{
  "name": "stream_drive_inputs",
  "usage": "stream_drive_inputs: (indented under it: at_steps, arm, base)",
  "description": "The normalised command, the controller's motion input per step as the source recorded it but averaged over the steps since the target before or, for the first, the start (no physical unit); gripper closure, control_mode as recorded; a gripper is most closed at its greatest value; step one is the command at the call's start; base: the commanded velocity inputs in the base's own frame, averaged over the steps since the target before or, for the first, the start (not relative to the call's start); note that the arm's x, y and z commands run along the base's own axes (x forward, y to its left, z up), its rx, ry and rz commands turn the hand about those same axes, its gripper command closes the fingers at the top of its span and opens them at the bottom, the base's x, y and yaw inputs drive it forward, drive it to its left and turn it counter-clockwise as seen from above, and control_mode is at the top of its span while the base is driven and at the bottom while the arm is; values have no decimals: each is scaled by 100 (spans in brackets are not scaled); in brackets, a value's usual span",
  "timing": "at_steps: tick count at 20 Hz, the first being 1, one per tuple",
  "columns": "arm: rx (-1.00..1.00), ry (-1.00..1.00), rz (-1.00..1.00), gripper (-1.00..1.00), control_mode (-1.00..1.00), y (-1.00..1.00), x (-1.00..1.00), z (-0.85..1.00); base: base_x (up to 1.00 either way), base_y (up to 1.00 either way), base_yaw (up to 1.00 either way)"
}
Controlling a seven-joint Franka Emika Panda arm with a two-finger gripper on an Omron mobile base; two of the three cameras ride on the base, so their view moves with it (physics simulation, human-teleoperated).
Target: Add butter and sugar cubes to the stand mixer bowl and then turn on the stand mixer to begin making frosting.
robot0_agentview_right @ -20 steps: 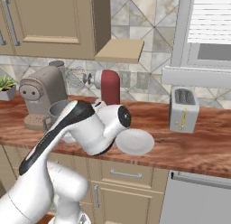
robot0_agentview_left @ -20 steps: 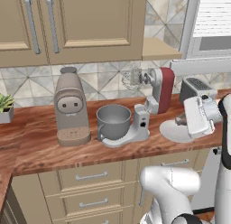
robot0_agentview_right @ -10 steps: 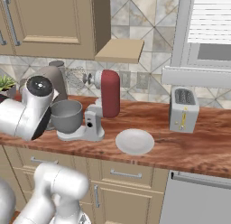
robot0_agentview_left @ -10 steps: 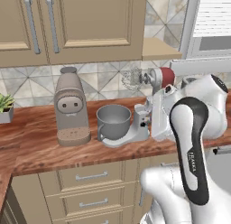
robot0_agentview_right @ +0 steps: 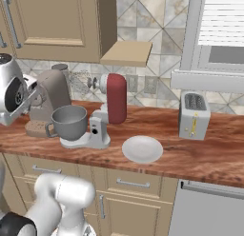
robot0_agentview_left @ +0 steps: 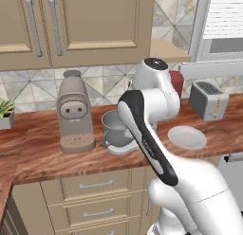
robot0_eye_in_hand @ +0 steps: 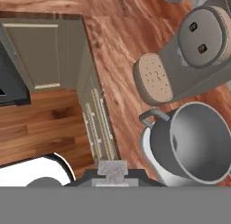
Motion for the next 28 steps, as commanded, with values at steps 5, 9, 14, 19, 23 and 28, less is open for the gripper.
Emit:
stream_drive_inputs:
  at_steps: [5,9,14,19,23,28]
  arm:
    - [-34,8,-9,100,-100,1,40,-2]
    - [-31,0,-6,100,-100,-3,20,-19]
    - [-26,0,0,100,-100,-17,19,-32]
    - [-11,1,7,100,-100,-21,28,-22]
    - [-2,3,14,100,-100,-8,33,-13]
    - [-3,6,17,100,-100,-14,21,-22]
  base:
    - [0,0,0]
    - [0,0,0]
    - [0,0,0]
    - [0,0,0]
    - [0,0,0]
    - [0,0,0]
